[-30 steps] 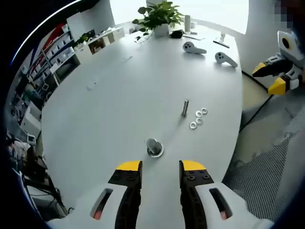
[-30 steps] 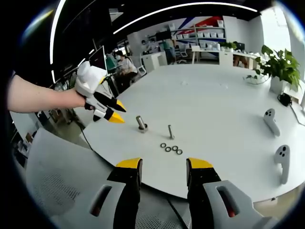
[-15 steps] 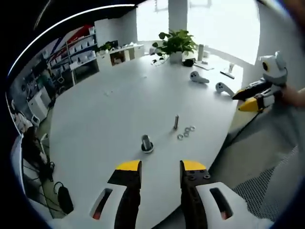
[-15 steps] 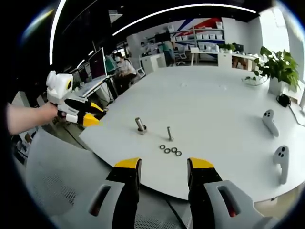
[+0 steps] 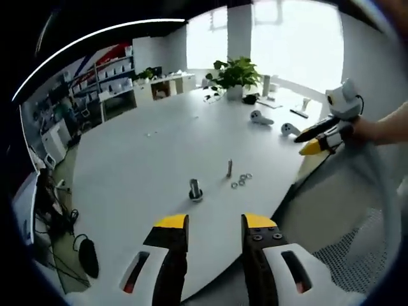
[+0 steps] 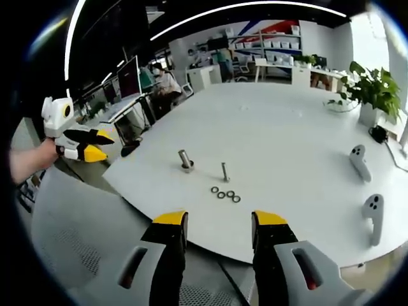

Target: Place the washer onto the threaded stud by aligning its center hole with the stud, sliding it down to the base, and recovering from edge contact or off-axis alignment until the washer reaches the visible bottom stop.

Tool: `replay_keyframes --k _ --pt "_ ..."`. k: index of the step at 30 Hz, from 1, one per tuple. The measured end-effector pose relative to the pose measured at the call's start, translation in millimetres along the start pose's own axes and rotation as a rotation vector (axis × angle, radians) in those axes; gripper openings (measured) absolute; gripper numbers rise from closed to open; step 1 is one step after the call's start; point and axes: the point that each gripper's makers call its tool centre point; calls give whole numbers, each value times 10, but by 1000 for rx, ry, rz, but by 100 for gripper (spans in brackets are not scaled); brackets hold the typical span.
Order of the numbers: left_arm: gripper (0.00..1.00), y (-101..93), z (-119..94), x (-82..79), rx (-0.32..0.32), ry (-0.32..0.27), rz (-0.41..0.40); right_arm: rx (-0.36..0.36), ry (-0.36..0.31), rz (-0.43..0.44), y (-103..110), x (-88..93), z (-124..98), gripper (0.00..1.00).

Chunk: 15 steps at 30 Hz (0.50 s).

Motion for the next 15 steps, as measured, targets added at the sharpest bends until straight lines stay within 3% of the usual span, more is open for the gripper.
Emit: replay_keyframes --k 7,15 --pt "32 -8 -140 40 -16 -17 -9 7 11 -12 -9 12 8 42" --pt "32 35 -212 198 -12 -26 -41 14 17 -15 -26 17 5 42"
Point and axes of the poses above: the point that each gripper's makers call its tool centre point, and the gripper's own axes: z roughly forward along the fingers, y roughly to its left, x roughly out of its underside, and after that the axes turned 14 degrees about z, right-handed
